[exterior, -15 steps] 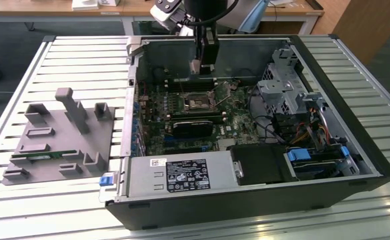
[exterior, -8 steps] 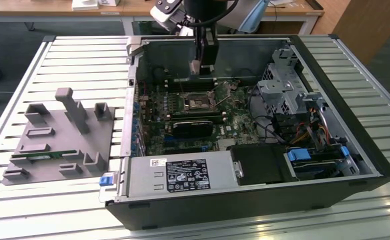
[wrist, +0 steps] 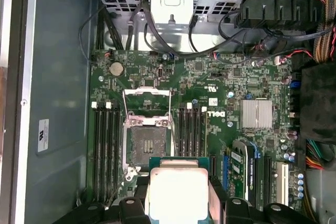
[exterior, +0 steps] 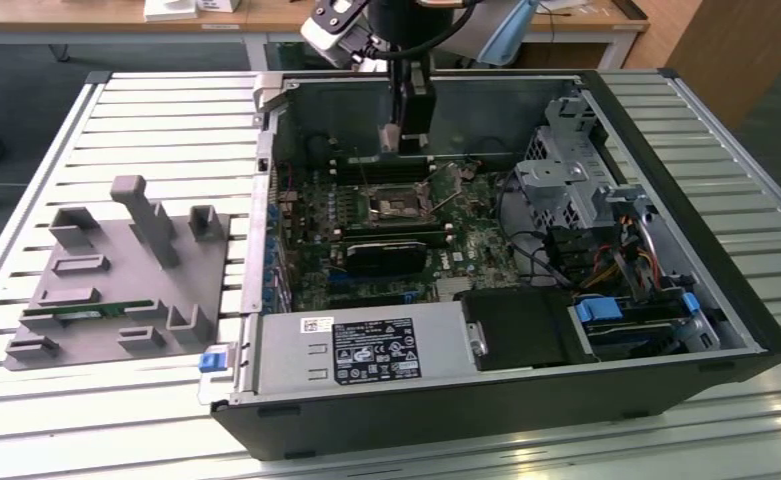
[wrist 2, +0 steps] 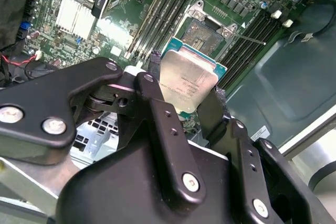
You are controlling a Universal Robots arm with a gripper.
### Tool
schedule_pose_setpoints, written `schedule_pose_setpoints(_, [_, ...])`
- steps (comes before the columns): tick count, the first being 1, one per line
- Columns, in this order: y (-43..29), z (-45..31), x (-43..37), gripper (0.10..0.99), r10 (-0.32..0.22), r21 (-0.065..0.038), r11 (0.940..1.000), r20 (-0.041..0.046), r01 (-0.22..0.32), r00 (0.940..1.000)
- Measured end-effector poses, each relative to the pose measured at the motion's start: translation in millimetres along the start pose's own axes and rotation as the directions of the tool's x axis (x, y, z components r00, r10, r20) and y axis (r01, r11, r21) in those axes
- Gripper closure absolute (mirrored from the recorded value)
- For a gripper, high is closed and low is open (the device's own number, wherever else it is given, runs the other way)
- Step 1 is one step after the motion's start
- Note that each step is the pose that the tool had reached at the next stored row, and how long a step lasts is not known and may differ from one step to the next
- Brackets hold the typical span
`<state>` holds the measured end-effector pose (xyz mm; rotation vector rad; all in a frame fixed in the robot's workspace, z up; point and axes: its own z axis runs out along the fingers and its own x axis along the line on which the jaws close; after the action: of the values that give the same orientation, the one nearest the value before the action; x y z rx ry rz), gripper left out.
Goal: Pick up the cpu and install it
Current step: 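Place the cpu into insertion slot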
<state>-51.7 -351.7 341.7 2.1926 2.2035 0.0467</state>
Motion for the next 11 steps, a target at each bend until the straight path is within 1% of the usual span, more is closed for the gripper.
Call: schedule_pose_setpoints(11, [-0.3, 6.4, 0.0, 0.553, 0.0, 0.0, 1.0, 0.0001, 0.0, 1.0])
